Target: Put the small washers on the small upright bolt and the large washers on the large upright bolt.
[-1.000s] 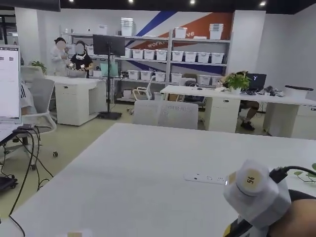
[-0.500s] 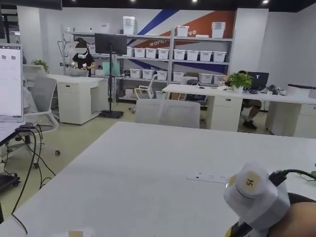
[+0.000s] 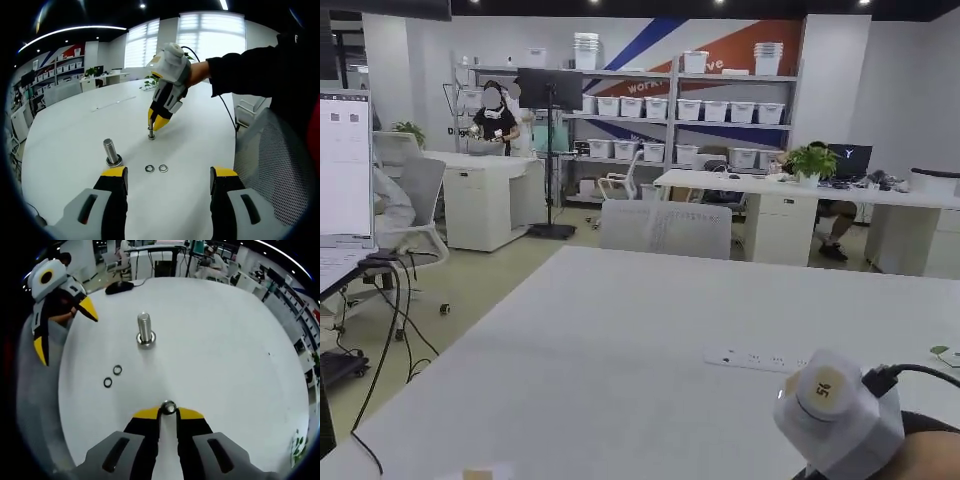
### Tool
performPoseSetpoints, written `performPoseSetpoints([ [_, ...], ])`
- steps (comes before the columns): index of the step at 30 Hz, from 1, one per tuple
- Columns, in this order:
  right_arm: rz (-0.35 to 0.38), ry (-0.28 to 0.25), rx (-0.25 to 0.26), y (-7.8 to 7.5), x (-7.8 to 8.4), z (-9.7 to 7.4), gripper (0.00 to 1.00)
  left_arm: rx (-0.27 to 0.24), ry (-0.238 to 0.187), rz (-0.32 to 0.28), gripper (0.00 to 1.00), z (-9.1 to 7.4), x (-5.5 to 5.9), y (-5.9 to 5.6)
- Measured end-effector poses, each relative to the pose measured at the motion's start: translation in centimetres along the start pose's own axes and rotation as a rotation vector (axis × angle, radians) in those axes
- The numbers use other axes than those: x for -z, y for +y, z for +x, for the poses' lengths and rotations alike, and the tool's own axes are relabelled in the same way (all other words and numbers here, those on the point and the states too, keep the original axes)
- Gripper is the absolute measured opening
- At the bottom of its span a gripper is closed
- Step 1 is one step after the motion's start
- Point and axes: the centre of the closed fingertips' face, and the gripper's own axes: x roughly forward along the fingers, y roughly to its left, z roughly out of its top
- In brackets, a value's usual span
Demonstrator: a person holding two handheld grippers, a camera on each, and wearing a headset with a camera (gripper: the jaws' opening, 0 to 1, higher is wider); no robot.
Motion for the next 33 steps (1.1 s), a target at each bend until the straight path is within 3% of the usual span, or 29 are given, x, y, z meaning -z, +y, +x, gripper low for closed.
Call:
performPoseSetpoints([
  [14,0.016,0.004,0.002,0.1,0.4,1.7,0.13,-0.002,0.003,0.000,0.66,-0.1,0.1,0.0],
  [33,0.026,0.007,0.015,0.0,0.8,2.0,0.15,0.001,0.002,-0.001,0.66,-0.1,0.2,0.0],
])
